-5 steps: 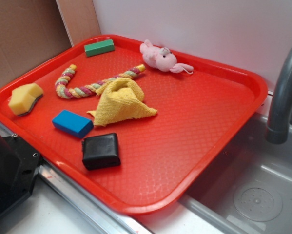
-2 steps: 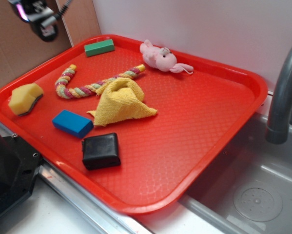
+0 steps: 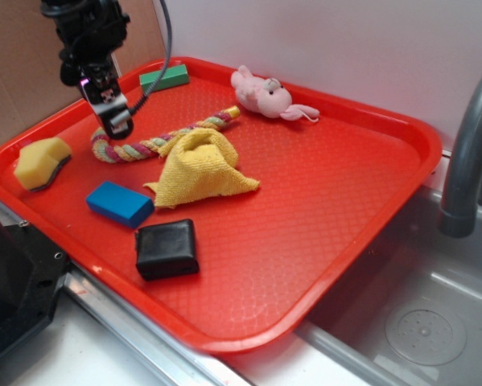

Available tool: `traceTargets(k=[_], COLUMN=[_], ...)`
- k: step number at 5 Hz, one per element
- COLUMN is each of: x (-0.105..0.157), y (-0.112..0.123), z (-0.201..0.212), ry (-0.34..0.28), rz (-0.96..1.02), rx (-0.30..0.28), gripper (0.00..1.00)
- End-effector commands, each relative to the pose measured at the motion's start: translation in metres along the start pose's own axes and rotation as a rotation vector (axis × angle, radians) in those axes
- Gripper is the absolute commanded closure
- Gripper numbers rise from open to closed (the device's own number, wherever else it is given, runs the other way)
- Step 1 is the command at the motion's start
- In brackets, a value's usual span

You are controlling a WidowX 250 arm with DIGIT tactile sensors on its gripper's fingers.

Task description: Grab the multicolored rope.

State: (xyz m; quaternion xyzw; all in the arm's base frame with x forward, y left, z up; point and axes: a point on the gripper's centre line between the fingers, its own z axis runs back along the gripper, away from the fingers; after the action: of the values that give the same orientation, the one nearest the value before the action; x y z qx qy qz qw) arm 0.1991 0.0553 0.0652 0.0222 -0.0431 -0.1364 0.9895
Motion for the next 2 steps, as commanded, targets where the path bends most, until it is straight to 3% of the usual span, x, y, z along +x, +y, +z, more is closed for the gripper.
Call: traceTargets(k=[1, 2], x=[-0.0091, -0.0156], y=[-0.0043, 0.0001], z=[-0.019, -0.0242], ry=[0.031, 0.038], rz=[-0.07, -0.078], rx=[0.004, 0.002], gripper=[0.0, 0.0])
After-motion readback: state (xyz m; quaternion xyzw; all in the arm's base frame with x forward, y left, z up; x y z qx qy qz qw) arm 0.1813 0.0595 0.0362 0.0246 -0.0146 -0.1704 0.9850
